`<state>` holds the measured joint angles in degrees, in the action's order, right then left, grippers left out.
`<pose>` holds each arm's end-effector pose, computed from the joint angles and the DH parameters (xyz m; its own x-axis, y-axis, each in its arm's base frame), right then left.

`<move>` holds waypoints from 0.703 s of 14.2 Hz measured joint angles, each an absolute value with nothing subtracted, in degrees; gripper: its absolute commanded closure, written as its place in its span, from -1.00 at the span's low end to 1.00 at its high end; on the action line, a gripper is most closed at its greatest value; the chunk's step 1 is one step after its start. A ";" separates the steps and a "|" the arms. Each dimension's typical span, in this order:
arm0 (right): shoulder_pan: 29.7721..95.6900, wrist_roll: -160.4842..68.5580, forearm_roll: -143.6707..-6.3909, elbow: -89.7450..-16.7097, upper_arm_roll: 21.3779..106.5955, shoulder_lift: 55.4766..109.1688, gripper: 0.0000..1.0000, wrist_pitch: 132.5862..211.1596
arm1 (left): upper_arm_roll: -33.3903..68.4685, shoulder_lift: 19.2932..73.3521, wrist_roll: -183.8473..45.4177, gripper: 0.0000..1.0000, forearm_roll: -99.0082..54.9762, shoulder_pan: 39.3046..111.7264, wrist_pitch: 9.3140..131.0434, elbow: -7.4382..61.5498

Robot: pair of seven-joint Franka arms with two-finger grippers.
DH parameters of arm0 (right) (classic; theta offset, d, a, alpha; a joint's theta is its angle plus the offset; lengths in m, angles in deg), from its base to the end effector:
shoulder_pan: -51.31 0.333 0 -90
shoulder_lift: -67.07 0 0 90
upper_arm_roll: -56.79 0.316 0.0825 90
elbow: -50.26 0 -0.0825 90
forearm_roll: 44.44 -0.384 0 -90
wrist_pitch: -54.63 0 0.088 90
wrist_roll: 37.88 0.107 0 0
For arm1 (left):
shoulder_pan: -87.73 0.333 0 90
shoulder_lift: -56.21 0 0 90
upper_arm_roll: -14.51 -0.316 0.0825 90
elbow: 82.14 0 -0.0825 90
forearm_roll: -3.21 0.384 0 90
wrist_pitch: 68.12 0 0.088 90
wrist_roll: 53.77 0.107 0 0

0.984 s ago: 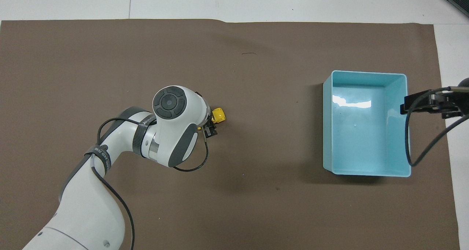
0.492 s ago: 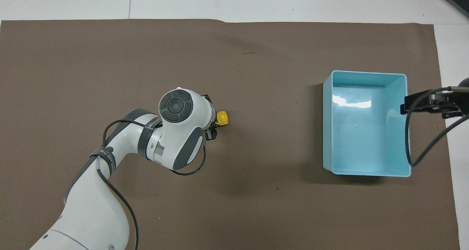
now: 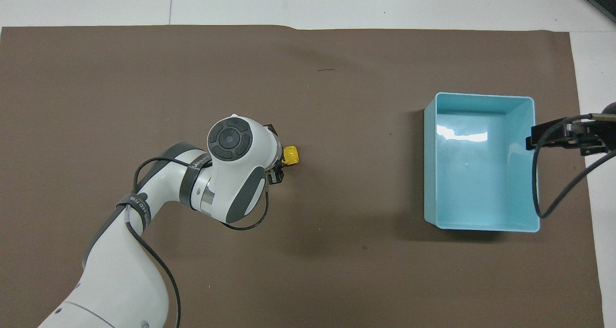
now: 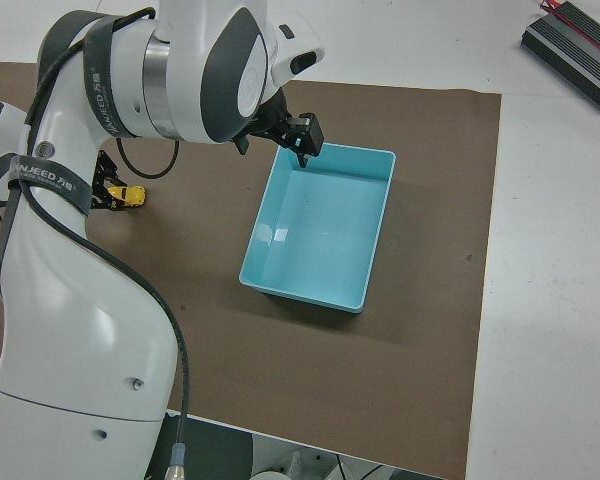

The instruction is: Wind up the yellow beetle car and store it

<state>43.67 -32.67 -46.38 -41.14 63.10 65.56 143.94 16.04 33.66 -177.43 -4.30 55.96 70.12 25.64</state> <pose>0.5449 -0.0082 0.6264 0.9935 -0.1135 -0.0130 -0.1139 -0.9930 -0.0299 0.5397 -0.3540 0.3138 -0.0953 0.9818 -0.1645 0.9933 0.1046 0.0489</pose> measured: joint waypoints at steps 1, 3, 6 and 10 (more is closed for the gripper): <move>43.67 -32.67 -46.38 -41.14 63.10 65.56 -1.00 143.94 | 15.81 33.96 -177.42 0.94 -4.35 56.09 70.06 26.09; 43.67 -32.67 -46.38 -41.14 63.10 65.56 -1.00 143.94 | 15.77 34.90 -176.86 0.93 -4.52 57.14 69.56 27.30; 43.67 -32.67 -46.38 -41.14 63.10 65.56 -1.00 143.94 | 15.86 36.52 -174.05 0.88 -5.14 59.85 68.14 29.30; 43.67 -32.67 -46.38 -41.14 63.10 65.56 -1.00 143.94 | 15.94 38.64 -167.18 0.84 -5.55 64.76 65.91 31.81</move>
